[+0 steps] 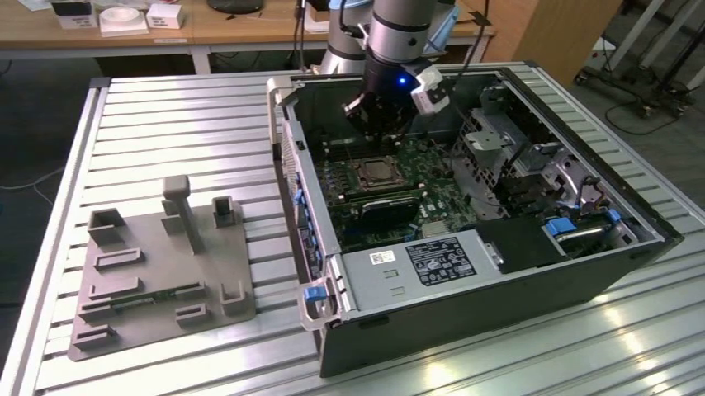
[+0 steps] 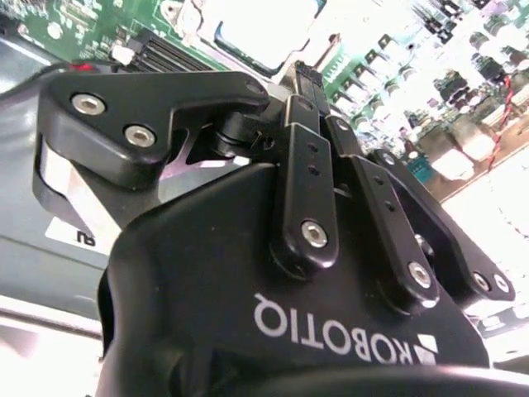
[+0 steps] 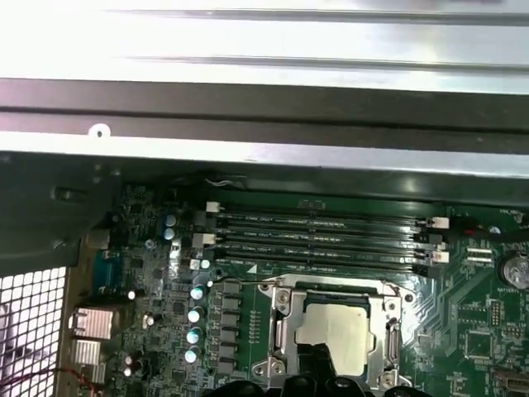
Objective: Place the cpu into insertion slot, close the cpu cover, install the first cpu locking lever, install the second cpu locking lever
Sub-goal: 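Install the first cpu locking lever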
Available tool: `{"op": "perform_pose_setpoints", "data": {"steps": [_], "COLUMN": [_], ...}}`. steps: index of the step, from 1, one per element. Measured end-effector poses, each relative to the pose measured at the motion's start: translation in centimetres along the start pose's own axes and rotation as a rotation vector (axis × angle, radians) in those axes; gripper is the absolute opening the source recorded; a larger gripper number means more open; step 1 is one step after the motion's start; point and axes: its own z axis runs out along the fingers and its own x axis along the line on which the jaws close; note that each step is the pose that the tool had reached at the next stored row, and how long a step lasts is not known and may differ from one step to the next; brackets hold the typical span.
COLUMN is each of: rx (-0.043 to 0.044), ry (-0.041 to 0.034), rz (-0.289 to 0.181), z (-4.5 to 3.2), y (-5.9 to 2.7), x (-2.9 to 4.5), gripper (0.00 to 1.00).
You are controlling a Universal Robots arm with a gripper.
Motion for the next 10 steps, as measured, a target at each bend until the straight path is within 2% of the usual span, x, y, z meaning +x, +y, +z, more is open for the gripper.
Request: {"op": "perform_pose_setpoints", "data": {"steps": [1, 5, 8, 10], "rx": [-0.0002, -0.0058, -0.0066, -0.0074], "ry": [0.0003, -0.0002, -0.0008, -0.0027], "rz": [-0.004, -0.005, -0.004, -0.004], "z": [-0.01, -0.01, 0.0, -0.02], "y": [0.01, 0.11, 0.2, 0.22], "x": [0.21, 1.72, 2.88, 3.25], "gripper": [0.11, 0.11, 0.11, 0.11]}}
